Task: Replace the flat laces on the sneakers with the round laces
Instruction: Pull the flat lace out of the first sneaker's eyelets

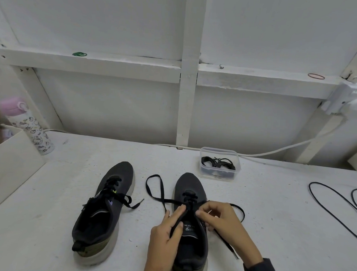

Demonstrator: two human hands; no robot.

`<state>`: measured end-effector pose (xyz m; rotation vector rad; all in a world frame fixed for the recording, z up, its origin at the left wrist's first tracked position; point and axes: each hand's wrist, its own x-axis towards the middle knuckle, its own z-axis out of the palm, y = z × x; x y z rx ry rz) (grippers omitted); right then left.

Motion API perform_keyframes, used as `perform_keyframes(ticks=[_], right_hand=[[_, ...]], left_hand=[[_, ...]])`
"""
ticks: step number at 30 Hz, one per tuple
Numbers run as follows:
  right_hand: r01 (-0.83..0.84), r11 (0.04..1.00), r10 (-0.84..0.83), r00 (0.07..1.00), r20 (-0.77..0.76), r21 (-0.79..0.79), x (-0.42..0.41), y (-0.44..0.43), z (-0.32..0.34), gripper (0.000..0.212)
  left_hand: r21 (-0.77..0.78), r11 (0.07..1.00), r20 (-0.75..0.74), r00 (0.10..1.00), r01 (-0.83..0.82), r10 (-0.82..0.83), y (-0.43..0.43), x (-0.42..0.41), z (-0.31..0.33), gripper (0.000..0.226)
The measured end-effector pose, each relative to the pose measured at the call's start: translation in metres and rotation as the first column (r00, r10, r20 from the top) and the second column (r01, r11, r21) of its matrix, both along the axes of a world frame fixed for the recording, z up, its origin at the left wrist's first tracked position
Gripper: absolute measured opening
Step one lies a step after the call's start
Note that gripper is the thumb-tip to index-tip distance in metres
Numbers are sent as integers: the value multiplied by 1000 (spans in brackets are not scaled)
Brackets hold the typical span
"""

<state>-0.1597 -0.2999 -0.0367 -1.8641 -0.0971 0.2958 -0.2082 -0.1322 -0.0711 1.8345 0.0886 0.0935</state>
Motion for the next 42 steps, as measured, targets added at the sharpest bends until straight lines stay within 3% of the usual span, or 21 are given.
perform_keyframes(ticks=[7,11,15,23,30,33,38,42], right_hand=[[163,986,-165,983,76,33,10,3,-1,15],[48,992,-37,994,-99,113,7,-6,3,17],[-33,995,42,994,-98,94,2,-7,3,11],[259,953,-237,961,-144,160,13,-6,5,18],[47,991,-25,985,-170,126,-2,-5,2,15],[112,984,-92,986,-138,141,3,-2,2,22],[360,907,-339,932,-126,220,14,-14,4,16],[144,980,-116,973,-199,134,2,-7,1,23]], left_hand=[[15,1000,-2,1000,15,-15,0,0,-5,60],[11,1000,-18,1000,9,-9,1,0,-9,54],[34,999,-24,1000,18,-17,1,1,-8,53],[16,999,-1,999,48,-48,4,-2,-1,52],[15,1000,38,999,-9,8,0,-3,3,47],[21,1000,31,999,-21,20,0,-5,0,44],[8,999,33,998,-50,50,-4,-8,2,43],[21,998,42,998,-57,56,-4,-7,2,46]])
